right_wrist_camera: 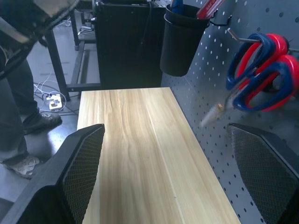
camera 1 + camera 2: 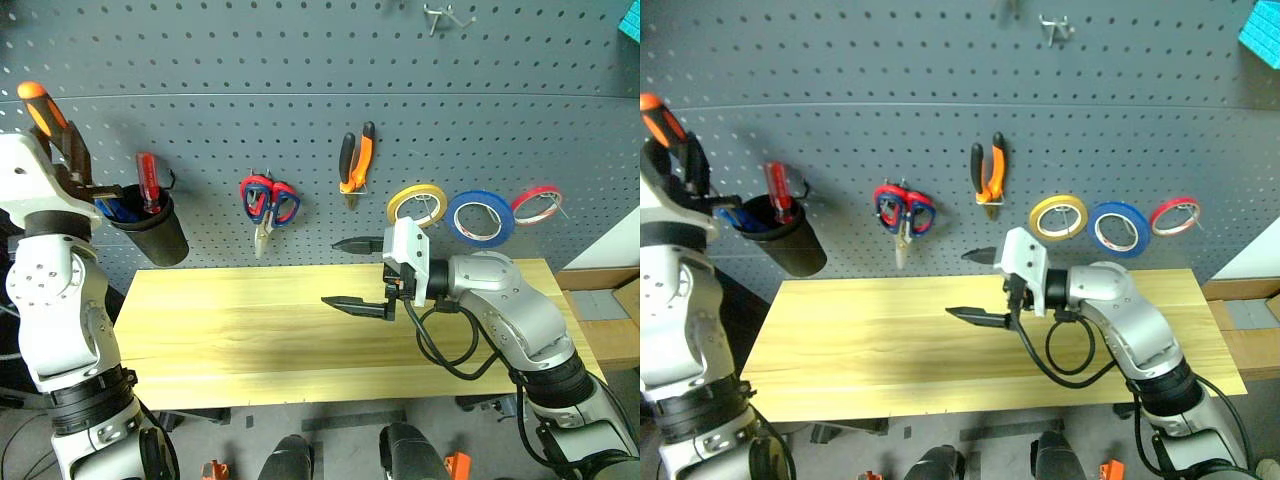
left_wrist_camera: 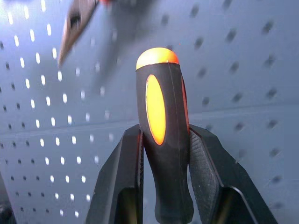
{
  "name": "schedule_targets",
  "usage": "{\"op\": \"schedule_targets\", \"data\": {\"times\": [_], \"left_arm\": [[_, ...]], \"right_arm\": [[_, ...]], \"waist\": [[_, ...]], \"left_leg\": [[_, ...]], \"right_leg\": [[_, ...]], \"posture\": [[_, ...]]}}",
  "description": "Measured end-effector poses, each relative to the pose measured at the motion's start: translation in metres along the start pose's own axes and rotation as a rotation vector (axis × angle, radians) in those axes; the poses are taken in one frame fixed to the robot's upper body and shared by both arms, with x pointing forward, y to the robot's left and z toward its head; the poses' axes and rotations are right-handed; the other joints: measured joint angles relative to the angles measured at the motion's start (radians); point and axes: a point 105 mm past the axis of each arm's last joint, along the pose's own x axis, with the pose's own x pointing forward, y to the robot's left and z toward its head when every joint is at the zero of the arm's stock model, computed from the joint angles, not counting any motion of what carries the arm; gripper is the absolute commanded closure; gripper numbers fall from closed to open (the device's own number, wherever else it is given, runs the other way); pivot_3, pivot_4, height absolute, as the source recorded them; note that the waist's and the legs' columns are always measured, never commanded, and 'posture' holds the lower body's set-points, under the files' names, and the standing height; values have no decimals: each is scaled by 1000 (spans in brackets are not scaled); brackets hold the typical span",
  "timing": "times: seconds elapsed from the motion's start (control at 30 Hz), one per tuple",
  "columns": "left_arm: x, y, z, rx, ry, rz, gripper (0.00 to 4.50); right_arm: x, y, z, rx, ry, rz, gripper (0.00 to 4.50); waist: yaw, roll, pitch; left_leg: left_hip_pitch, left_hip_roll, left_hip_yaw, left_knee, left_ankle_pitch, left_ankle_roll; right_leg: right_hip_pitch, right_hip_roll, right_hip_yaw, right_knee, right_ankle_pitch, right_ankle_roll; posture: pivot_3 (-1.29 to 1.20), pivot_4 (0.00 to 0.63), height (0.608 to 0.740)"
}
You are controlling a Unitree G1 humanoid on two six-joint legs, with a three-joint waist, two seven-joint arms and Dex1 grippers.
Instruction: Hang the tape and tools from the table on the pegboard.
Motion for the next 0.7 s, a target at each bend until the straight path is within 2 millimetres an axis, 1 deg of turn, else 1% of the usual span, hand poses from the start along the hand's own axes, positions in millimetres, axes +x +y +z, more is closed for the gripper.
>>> {"op": "schedule_targets", "data": {"times": [0.1,0.2,0.23,0.4,0.53,0.63,0.67,0.7], "left_arm": [[5,-8,-1,-11,-21,-20,3490],[6,-9,2,-11,-42,-21,3490],[5,-8,0,-9,-37,-17,2773],[-11,-4,-20,-10,29,2,1265],[-24,-1,-12,47,37,34,32],[-36,-2,-17,70,109,55,32],[-40,-6,-20,68,138,54,32],[-47,-15,-26,56,186,37,32]], "right_arm": [[0,0,1,-4,-3,-4,0],[0,1,5,-17,-9,-8,0],[0,2,5,-21,-10,-10,0],[-1,2,1,-9,1,-15,0],[-2,3,0,-8,7,-15,0],[-4,3,-1,-5,11,-19,0],[-4,3,-3,0,14,-24,0],[-6,2,-5,13,19,-35,0]], "waist": [[-1,0,0],[-6,0,0],[-8,0,0],[-12,0,0],[-8,0,0],[-7,-1,0],[-6,-1,-1],[-4,-1,-1]], "left_leg": [[-2,0,0,0,0,0],[-2,0,0,0,0,0],[-2,0,0,0,0,0],[-2,0,0,1,0,0],[-2,0,0,2,0,0],[-2,0,0,3,0,0],[-2,0,0,3,0,0],[-2,-1,0,3,0,0]], "right_leg": [[-1,-1,0,0,0,0],[-2,-1,0,0,0,0],[-2,-1,0,0,0,0],[-2,-1,0,2,0,0],[-2,-1,1,2,0,0],[-2,-1,1,4,0,0],[-2,-1,0,4,0,0],[-1,-1,0,4,0,0]], "posture": [[-3,182,740],[-9,182,740],[-9,182,740],[2,178,740],[18,174,740],[34,170,740],[43,167,740],[43,167,740]]}}
